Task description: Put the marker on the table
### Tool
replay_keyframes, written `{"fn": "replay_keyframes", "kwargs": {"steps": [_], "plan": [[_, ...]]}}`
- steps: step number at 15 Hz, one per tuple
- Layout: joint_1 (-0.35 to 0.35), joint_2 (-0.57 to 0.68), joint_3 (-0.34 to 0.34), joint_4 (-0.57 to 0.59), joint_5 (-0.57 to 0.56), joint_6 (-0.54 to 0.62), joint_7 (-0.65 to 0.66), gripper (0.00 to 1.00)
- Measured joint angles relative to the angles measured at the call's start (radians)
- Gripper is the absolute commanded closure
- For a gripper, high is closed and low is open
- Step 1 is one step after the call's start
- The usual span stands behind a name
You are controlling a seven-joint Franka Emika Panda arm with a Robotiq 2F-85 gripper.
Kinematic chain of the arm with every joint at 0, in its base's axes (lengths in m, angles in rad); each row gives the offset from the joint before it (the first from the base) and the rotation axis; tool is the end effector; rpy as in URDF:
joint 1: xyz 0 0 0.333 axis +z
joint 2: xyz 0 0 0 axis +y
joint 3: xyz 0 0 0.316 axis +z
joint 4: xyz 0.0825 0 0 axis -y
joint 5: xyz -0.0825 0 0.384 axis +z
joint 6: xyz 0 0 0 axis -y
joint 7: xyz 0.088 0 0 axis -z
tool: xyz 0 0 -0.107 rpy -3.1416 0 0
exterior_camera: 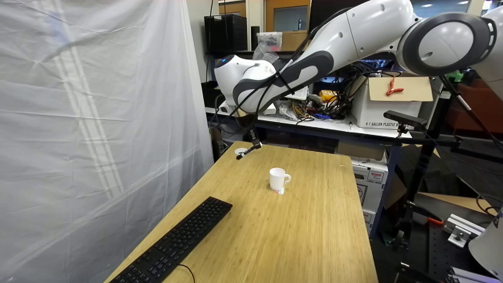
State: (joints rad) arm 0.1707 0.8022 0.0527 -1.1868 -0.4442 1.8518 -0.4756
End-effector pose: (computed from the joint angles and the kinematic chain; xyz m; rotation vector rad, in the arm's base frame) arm 0.7353 0.1215 0.3010 2.5312 1.1296 -0.2538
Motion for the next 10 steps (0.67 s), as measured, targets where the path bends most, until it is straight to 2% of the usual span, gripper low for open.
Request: {"fn": "replay_keyframes", "kwargs": {"steps": [5,6,10], "plan": [[0.001,-0.006,0.0,-0.088,0.0,0.101,0.036,0.95],[-0.004,-0.012,-0.002,-0.108,0.0,0.123,0.044,0.8],[-0.025,-0.042,-0.005,-0.157,0.001,0.17,0.058,0.8]]}}
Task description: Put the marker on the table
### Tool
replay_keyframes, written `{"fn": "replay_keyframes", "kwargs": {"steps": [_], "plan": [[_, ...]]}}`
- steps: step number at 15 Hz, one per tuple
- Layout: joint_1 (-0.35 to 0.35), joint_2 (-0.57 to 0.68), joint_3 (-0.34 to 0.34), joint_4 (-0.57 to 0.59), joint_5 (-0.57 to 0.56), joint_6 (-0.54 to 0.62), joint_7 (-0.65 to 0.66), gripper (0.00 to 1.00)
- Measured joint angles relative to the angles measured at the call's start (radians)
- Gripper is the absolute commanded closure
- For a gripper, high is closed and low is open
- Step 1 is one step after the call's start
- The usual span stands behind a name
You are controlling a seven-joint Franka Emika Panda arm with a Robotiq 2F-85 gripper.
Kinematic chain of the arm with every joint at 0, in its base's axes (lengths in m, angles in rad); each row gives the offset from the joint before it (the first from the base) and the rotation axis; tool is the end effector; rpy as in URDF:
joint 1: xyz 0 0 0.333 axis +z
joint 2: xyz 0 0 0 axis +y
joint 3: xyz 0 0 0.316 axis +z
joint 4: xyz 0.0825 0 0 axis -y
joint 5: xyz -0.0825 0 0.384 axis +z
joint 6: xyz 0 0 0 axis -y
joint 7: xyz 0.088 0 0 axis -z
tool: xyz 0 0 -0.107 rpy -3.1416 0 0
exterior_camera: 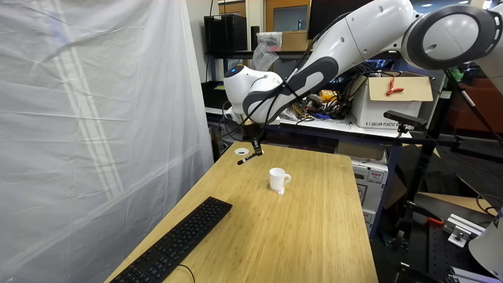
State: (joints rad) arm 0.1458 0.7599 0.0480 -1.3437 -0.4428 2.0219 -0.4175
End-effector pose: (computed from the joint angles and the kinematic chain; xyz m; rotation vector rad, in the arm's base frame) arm 0.7242 0.1090 0.2719 2.5653 1.1007 -0.1662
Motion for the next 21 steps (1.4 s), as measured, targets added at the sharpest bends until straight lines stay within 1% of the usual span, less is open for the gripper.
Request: {"fn": "replay_keyframes", "kwargs": {"steps": [4,5,10,15,17,19,21], "plan": [[0.002,-0.005,0.002,-0.009,0.0,0.006,0.005,0.8],[0.002,-0.005,0.002,-0.01,0.0,0.007,0.006,0.95],[0.018,0.004,0.01,-0.021,-0.004,0.008,-0.002,0.95],[0.096,0.002,0.044,-0.098,-0.023,0.008,-0.004,0.95],[0.105,-0.009,0.055,-0.137,-0.021,0.015,0.0,0.95],[0.095,-0.033,0.054,-0.195,-0.012,0.068,0.024,0.95],[0.067,-0.064,0.052,-0.266,0.013,0.152,0.066,0.95]]}}
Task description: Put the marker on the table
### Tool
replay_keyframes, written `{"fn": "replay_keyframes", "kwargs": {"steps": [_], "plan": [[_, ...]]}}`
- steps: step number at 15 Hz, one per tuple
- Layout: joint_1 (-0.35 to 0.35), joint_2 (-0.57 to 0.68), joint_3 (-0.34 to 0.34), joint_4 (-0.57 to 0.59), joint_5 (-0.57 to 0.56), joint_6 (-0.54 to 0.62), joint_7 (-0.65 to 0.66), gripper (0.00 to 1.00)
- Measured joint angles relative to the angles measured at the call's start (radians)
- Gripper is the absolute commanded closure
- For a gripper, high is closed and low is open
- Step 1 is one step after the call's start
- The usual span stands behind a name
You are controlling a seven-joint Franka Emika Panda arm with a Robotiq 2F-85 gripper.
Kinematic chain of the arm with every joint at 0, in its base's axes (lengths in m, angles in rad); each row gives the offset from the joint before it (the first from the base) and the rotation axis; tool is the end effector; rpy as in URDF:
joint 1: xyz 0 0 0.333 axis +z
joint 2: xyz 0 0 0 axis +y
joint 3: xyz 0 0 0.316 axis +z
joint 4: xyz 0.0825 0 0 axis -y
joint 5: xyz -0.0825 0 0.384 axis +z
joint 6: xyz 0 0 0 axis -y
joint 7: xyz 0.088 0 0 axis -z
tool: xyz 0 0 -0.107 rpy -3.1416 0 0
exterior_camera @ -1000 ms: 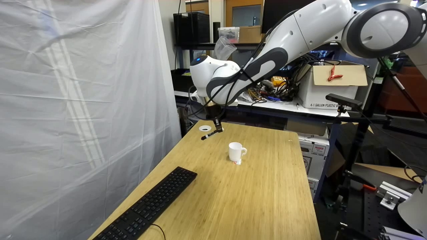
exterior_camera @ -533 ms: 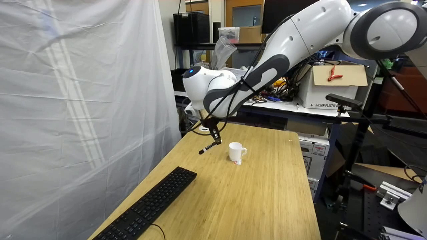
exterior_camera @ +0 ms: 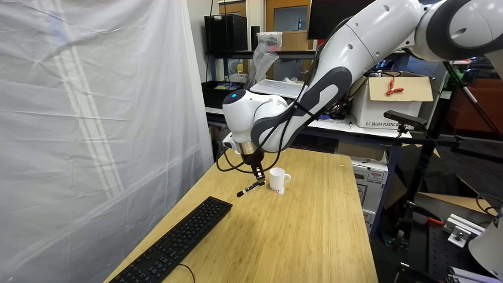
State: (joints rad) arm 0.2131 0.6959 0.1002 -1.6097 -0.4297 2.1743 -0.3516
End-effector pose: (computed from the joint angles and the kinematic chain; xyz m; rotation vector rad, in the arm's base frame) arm 0.6558 0.1873 0.2123 2.5728 1.2643 -0.1820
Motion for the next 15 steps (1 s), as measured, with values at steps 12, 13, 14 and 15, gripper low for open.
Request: {"fn": "replay_keyframes", "kwargs": {"steps": [12,13,14,15], "plan": [[-0.076,-0.036,-0.046,-0.407,0.029,0.515,0.151,0.95],[-0.073,-0.036,-0.052,-0.419,0.029,0.542,0.153,0.95],[-0.07,-0.036,-0.057,-0.426,0.029,0.563,0.154,0.95],[-0.066,-0.037,-0.063,-0.432,0.029,0.581,0.154,0.95]]}}
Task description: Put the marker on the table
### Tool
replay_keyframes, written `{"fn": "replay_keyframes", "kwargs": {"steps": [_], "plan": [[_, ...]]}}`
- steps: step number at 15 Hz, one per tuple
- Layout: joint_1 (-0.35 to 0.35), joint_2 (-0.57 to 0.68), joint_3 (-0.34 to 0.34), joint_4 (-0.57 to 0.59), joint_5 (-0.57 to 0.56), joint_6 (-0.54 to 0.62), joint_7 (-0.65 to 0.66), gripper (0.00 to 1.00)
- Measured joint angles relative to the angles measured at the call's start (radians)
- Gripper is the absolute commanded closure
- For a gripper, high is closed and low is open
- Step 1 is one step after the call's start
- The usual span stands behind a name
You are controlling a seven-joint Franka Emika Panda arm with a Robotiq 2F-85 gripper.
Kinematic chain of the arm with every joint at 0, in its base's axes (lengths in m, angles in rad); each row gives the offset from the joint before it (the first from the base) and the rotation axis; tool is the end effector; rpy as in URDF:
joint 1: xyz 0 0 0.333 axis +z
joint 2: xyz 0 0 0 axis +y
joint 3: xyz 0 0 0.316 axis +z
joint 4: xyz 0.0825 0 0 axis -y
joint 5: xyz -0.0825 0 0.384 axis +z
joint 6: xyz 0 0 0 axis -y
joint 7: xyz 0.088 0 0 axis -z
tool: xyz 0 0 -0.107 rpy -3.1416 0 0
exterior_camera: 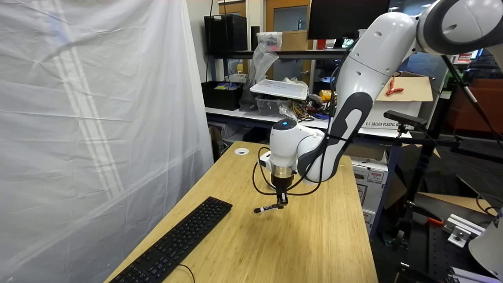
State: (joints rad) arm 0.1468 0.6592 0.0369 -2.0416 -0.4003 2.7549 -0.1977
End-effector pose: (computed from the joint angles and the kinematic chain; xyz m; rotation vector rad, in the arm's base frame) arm 0.5753 0.1235 0.1173 2.7987 1.0858 0.0842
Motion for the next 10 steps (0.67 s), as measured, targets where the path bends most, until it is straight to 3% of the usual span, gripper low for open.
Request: {"fn": "replay_keyframes", "kwargs": {"steps": [2,3,4,5,10], "plan": [[0.004,0.0,-0.008,-0.005,0.0,0.02,0.0,0.95],[0.006,0.0,-0.012,-0.007,0.0,0.029,0.0,0.71],[0.008,0.0,-0.015,-0.007,0.0,0.035,0.0,0.54],[0.009,0.0,-0.017,-0.008,0.0,0.038,0.0,0.5],[0.014,-0.001,-0.023,-0.008,-0.004,0.041,-0.002,0.13]]}}
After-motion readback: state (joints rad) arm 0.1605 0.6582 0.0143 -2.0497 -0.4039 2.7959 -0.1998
